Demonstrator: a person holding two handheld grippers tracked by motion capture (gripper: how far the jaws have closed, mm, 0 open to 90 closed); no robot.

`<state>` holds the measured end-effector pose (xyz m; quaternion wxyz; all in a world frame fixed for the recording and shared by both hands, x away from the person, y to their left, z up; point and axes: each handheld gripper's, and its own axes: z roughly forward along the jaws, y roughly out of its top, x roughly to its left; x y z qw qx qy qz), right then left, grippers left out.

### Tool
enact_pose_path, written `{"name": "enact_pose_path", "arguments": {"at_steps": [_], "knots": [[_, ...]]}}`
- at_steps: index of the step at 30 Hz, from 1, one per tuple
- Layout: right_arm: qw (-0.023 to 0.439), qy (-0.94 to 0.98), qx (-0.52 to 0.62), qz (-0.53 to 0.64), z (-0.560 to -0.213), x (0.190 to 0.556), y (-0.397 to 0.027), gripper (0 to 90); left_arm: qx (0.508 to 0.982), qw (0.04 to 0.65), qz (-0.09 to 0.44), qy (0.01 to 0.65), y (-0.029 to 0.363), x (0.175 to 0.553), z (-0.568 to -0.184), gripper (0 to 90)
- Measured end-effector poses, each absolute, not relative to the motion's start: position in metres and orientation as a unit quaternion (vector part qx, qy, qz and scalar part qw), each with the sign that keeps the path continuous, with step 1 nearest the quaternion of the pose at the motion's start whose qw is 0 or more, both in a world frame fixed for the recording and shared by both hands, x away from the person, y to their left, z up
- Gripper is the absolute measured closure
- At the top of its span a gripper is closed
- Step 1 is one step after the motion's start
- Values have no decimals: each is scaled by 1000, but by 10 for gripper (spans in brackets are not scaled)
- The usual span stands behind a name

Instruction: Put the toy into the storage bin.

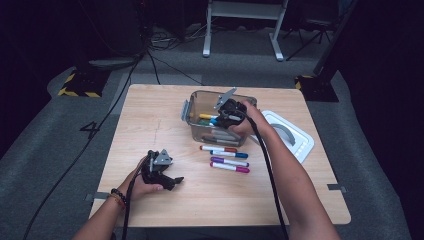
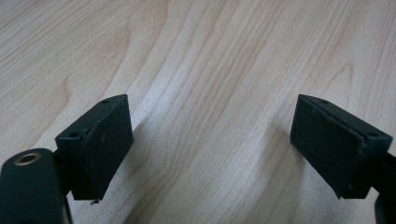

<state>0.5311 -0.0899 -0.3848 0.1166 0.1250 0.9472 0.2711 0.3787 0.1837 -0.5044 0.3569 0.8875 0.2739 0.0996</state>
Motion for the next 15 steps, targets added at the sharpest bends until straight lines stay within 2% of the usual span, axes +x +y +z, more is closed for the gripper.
{"name": "enact_pose_path", "arguments": {"at_steps": [4, 12, 15], "knots": [[125, 942, 139, 280, -382, 531, -91, 640, 888, 356, 99, 274, 184, 379, -504, 134], [154, 911, 163, 347, -362, 522, -108, 563, 888, 356, 99, 274, 184, 379, -504, 134], [165, 884, 175, 401, -342, 506, -125, 483, 888, 356, 99, 274, 184, 379, -504, 134]]}}
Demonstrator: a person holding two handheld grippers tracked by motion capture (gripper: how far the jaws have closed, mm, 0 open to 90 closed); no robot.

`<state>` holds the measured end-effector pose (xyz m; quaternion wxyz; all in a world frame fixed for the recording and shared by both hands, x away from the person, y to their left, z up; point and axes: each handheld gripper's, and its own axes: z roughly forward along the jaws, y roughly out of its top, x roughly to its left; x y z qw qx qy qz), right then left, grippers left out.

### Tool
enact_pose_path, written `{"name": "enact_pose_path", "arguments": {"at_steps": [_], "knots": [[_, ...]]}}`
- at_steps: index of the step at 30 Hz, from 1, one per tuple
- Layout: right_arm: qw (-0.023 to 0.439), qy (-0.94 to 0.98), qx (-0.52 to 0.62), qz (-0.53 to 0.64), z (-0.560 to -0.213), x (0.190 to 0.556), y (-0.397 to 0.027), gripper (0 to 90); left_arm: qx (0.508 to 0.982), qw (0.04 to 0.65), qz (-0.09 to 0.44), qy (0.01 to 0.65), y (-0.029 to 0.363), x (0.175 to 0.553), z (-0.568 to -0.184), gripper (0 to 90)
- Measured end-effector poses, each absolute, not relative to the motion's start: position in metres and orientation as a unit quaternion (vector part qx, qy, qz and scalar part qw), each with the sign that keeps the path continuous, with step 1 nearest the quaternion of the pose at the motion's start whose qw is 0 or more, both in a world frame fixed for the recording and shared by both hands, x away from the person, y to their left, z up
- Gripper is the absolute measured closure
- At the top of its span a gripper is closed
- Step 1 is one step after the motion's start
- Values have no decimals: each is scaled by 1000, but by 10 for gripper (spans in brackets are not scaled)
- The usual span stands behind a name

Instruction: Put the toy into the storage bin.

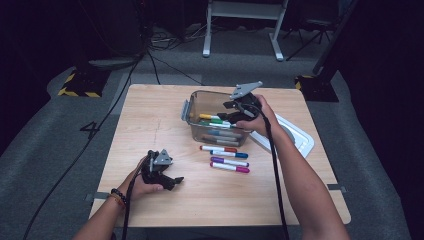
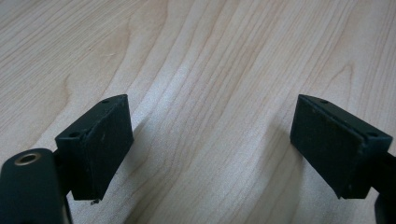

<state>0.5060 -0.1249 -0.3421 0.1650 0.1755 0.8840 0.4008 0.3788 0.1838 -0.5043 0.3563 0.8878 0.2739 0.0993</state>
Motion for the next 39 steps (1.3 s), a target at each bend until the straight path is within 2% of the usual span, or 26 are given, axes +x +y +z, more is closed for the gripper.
{"name": "enact_pose_path", "arguments": {"at_steps": [8, 17, 27, 29, 30, 34, 35, 39], "knots": [[184, 863, 145, 448, -319, 453, -146, 344, 888, 356, 99, 274, 184, 379, -504, 134], [184, 852, 126, 474, -321, 406, -166, 345, 888, 356, 99, 274, 184, 379, -504, 134], [152, 871, 117, 453, -379, 373, -180, 365, 888, 356, 99, 274, 184, 379, -504, 134], [148, 874, 119, 447, -387, 373, -182, 367, 888, 356, 99, 274, 184, 379, -504, 134], [137, 885, 124, 428, -407, 374, -186, 373, 888, 356, 99, 274, 184, 379, -504, 134], [128, 897, 133, 402, -431, 376, -192, 376, 888, 356, 99, 274, 184, 379, -504, 134], [118, 905, 137, 386, -447, 379, -195, 378, 888, 356, 99, 274, 184, 379, -504, 134], [105, 912, 146, 369, -466, 384, -197, 378, 888, 356, 99, 274, 184, 379, -504, 134]]}}
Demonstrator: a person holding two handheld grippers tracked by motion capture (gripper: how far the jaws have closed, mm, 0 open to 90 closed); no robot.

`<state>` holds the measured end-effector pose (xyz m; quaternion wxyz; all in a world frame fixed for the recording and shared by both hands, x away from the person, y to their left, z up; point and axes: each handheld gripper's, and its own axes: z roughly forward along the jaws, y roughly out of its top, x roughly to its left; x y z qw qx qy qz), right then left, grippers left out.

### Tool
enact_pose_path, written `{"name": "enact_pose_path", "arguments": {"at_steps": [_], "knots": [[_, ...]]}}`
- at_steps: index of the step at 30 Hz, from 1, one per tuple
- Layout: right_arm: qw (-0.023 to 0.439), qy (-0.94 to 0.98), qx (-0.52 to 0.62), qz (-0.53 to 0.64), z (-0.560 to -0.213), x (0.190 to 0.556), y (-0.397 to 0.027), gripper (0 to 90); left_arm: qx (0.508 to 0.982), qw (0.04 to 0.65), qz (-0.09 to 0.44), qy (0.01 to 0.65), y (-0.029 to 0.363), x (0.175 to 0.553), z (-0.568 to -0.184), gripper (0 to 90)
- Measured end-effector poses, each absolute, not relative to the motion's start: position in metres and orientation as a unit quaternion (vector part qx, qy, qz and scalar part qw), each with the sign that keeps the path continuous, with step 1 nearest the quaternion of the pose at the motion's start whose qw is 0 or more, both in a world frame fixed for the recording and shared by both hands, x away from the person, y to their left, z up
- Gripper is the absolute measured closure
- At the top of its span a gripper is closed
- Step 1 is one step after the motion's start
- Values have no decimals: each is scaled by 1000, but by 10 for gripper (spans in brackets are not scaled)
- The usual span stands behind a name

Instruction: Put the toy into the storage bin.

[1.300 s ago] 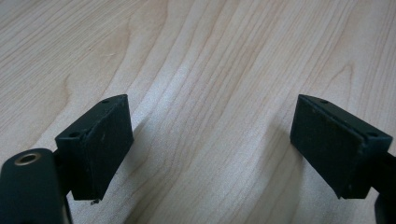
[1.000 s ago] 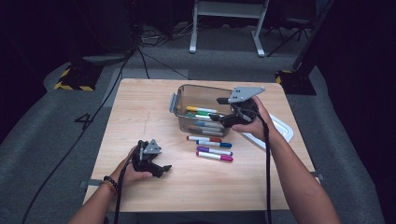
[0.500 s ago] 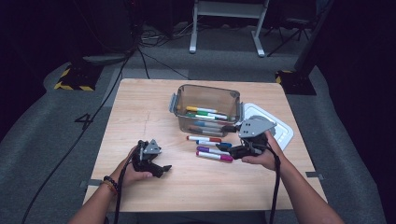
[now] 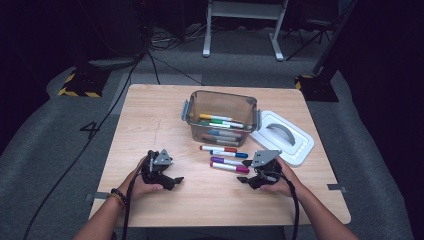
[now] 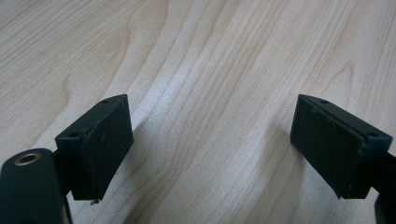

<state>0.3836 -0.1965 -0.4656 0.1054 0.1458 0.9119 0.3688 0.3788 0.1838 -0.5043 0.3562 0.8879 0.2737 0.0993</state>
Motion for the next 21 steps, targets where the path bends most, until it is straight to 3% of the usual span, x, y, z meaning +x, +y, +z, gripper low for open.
{"name": "enact_pose_path", "arguments": {"at_steps": [16, 21], "knots": [[90, 919, 153, 353, -484, 393, -190, 384, 888, 356, 99, 274, 184, 379, -504, 134], [66, 927, 138, 343, -488, 392, -185, 488, 888, 356, 99, 274, 184, 379, -504, 134]]}}
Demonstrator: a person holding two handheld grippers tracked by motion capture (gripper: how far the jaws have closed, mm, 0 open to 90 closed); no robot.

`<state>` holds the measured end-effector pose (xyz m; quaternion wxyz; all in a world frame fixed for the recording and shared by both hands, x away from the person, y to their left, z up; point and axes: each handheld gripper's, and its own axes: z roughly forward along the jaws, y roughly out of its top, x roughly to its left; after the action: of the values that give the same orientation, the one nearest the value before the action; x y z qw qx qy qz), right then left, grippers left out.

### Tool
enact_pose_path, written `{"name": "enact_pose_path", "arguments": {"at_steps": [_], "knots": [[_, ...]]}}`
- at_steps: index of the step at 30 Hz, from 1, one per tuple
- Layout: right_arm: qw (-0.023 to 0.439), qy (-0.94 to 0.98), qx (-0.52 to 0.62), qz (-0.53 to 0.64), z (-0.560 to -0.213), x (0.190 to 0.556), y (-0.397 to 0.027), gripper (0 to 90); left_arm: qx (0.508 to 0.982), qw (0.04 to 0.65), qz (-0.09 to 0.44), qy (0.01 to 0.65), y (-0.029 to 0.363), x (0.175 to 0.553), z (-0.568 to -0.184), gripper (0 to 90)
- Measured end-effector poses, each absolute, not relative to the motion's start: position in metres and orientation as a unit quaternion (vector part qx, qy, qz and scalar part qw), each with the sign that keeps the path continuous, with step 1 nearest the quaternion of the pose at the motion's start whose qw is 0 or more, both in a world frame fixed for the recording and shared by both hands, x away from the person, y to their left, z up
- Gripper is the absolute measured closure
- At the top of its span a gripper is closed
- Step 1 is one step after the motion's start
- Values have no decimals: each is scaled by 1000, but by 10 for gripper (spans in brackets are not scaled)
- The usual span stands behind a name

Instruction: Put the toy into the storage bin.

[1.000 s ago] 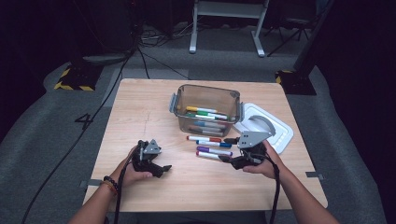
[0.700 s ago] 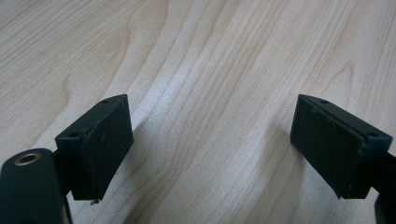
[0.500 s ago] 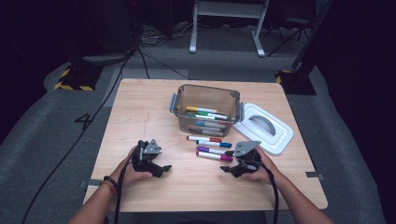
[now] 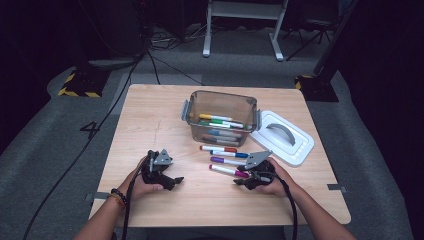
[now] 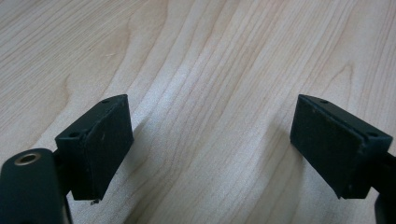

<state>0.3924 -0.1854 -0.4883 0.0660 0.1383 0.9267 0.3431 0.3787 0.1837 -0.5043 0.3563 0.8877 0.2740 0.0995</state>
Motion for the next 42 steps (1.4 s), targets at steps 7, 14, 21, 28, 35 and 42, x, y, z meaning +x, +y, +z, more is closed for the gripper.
{"name": "enact_pose_path", "arguments": {"at_steps": [7, 14, 21, 28, 35, 42], "knots": [[52, 928, 144, 340, -488, 395, -185, 670, 888, 356, 100, 274, 184, 379, -504, 134], [52, 933, 138, 328, -485, 393, -183, 748, 888, 356, 100, 274, 184, 379, -504, 134], [67, 931, 139, 330, -485, 390, -184, 754, 888, 356, 100, 274, 184, 379, -504, 134], [62, 922, 133, 357, -478, 392, -188, 754, 888, 356, 100, 274, 184, 379, -504, 133], [66, 917, 115, 377, -463, 387, -187, 755, 888, 356, 100, 274, 183, 379, -504, 132], [82, 905, 100, 406, -437, 381, -190, 754, 888, 356, 100, 274, 183, 379, -504, 132]]}}
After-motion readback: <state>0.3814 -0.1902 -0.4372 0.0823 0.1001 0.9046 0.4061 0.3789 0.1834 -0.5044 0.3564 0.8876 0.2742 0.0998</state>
